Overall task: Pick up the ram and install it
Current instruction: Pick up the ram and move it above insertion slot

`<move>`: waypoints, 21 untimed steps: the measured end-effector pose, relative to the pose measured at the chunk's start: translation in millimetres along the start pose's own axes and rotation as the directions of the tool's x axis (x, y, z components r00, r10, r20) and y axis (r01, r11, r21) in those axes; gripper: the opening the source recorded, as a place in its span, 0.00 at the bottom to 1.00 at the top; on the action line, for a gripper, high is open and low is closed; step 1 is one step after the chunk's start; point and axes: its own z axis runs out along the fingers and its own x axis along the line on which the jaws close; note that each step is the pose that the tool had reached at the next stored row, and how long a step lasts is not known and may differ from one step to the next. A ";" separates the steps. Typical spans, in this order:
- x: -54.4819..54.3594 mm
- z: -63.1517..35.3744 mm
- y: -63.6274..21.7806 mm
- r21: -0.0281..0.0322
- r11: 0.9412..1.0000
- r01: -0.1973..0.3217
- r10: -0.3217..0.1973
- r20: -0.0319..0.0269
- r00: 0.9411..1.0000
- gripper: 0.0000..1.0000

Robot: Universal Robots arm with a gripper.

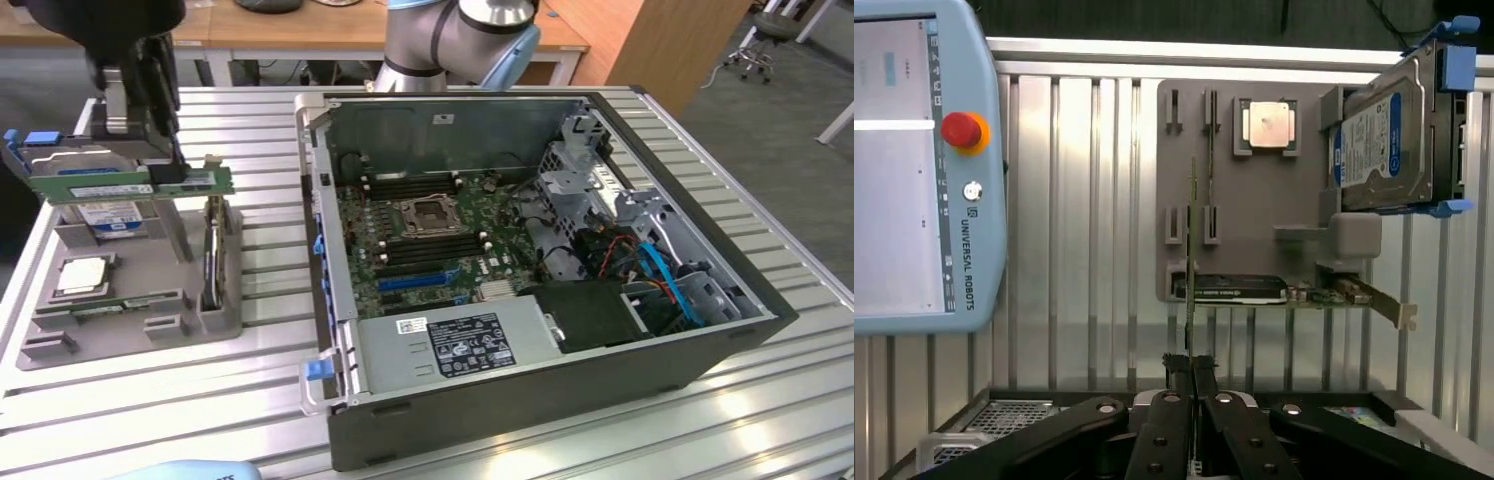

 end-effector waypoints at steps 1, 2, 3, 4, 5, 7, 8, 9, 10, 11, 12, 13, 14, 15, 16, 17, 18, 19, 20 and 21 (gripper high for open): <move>-0.1 -0.7 -18.5 0.000 1.000 0.001 -0.001 0.000 1.000 0.12; -0.2 -1.3 -33.5 0.000 1.000 0.002 -0.002 0.000 1.000 0.12; -0.2 -1.4 -36.9 0.000 1.000 0.002 -0.002 0.000 1.000 0.12; -0.2 -1.5 -40.4 0.000 1.000 0.002 -0.002 0.000 1.000 0.12; -0.2 -1.6 -43.9 0.000 1.000 0.003 -0.003 0.000 1.000 0.12; -0.2 -1.9 -50.7 0.000 1.000 0.003 -0.003 0.000 1.000 0.12; -0.2 -2.0 -54.2 0.000 1.000 0.003 -0.003 0.000 1.000 0.12; -0.3 -2.2 -57.4 0.000 1.000 0.003 -0.003 0.000 1.000 0.12; -0.3 -2.3 -60.6 0.000 1.000 0.004 -0.004 0.000 1.000 0.12; -0.3 -2.4 -63.7 0.000 1.000 0.004 -0.004 0.000 1.000 0.12; -0.3 -2.4 -66.9 0.000 1.000 0.004 -0.004 0.000 1.000 0.12; -0.3 -2.6 -69.9 0.000 1.000 0.005 -0.005 0.000 1.000 0.12; -0.3 -2.7 -72.8 0.000 1.000 0.005 -0.005 0.000 1.000 0.12; -0.3 -2.8 -76.0 0.000 1.000 0.005 -0.005 0.000 1.000 0.12; -0.3 -2.9 -79.0 0.000 1.000 0.006 -0.006 0.000 1.000 0.12; -0.4 -3.1 -81.9 0.000 1.000 0.006 -0.006 0.000 1.000 0.12; -0.4 -3.2 -84.8 0.000 1.000 0.006 -0.006 0.000 1.000 0.12; -0.4 -3.3 -87.5 0.000 1.000 0.007 -0.007 0.000 1.000 0.12; -0.4 -3.4 -90.3 0.000 1.000 0.007 -0.007 0.000 1.000 0.12; -0.4 -3.4 -93.2 0.000 1.000 0.007 -0.007 0.000 1.000 0.12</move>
